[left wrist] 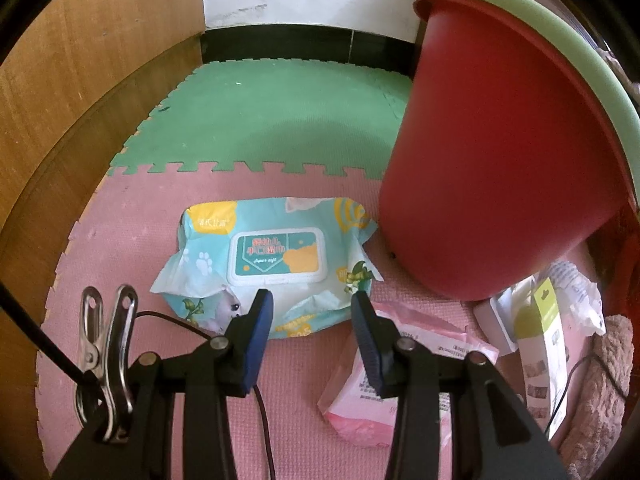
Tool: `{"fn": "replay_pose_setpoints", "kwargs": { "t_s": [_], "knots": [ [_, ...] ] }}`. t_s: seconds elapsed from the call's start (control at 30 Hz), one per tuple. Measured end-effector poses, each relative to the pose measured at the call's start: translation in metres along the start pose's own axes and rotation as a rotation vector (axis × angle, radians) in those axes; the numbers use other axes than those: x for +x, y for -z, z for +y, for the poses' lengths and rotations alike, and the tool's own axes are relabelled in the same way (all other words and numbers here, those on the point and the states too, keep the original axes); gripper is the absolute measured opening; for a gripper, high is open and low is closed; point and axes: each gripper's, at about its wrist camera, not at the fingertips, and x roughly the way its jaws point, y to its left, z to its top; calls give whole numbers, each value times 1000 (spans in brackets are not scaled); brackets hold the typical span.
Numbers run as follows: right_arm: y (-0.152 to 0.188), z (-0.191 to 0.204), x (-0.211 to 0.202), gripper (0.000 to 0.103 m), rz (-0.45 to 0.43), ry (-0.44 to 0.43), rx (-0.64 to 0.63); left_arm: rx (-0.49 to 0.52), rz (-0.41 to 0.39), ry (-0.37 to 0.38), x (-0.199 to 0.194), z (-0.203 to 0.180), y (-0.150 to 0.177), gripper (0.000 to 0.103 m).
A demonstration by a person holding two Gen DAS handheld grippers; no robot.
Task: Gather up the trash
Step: 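Move both tools down to the pink wet-wipe packet beside the bucket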
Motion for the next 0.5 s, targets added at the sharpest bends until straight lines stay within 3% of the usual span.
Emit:
{"fn": "replay_pose_setpoints", "kwargs": {
  "t_s": [0.5],
  "knots": [
    [59,-6,40,35,199,-71,95,32,28,-8,6,-5,3,43]
  ]
}}
